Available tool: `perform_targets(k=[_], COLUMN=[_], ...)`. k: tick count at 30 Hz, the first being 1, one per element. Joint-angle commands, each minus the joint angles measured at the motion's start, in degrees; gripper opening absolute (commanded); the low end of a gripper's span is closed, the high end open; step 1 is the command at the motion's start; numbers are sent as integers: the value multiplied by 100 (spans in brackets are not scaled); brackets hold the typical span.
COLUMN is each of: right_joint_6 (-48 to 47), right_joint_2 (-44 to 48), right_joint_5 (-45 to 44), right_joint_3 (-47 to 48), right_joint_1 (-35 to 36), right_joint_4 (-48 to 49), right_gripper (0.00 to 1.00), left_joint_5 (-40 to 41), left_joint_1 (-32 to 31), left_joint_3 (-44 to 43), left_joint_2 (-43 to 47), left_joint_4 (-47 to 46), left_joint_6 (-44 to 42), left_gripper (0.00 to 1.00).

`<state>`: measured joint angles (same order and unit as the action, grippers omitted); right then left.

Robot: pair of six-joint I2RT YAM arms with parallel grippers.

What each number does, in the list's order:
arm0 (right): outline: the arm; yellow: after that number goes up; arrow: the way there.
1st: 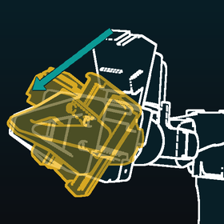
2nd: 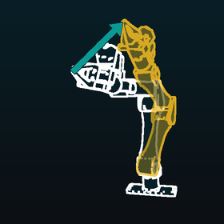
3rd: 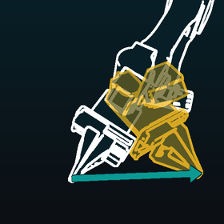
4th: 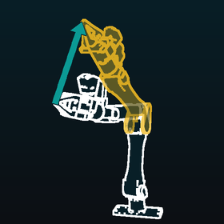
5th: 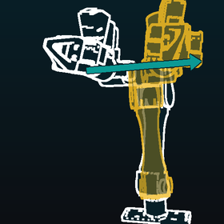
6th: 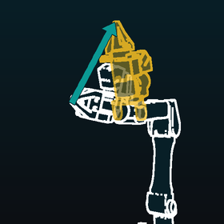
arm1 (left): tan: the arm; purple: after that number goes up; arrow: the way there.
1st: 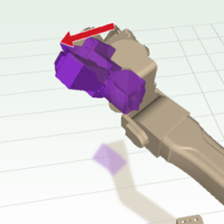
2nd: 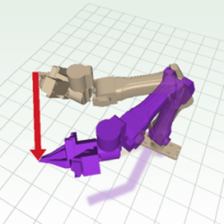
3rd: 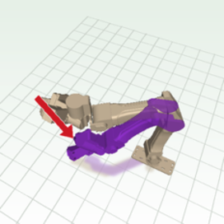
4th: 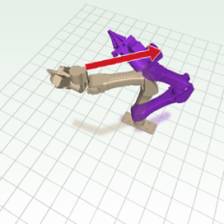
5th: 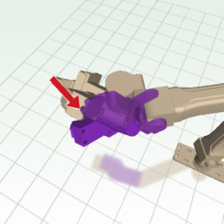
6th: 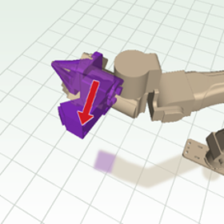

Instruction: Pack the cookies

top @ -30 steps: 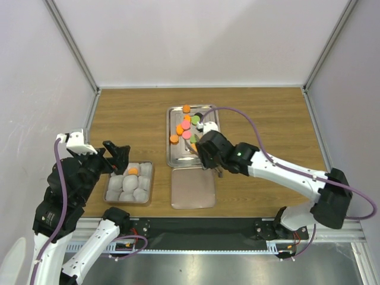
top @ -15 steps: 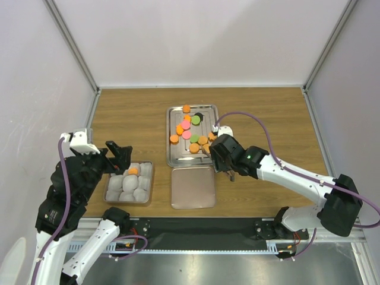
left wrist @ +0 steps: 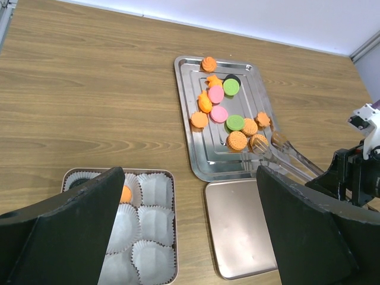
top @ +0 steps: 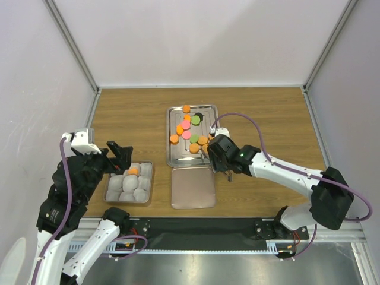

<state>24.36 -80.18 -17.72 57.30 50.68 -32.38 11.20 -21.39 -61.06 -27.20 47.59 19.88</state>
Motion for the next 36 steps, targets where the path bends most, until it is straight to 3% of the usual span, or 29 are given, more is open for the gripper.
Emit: perform_targets(k=[1,8,15,22,26,36], right_joint_6=[-63,-116,-116,-107,-177,-432], right_joint_2=[-103,-278,-191,503,820,-425], right_joint_5=[22,84,102,-39,346,532], right_joint_3=[9,36,88,352,510,1941], right_joint_1=[-66,-102,-128,-128,-58,1172], right_joint_4=[338,469,312,-154,-172,38], right_gripper=[55,52,34,27,25,25], left_joint_5=[-92,-74,-57,-83,-92,-127], left_joint_1=[-23,-23,-23,-23,-23,-23], left_joint_3=[50,41,-3,-29,-38,-125], left_joint_2=[13,-4,4,4,4,-31], left_joint_4=[-233,-242,-215,-215,-233,-277], left_joint_6=[-54,-46,-63,-54,-46,-2], left_gripper=[100,100,100,100,100,100])
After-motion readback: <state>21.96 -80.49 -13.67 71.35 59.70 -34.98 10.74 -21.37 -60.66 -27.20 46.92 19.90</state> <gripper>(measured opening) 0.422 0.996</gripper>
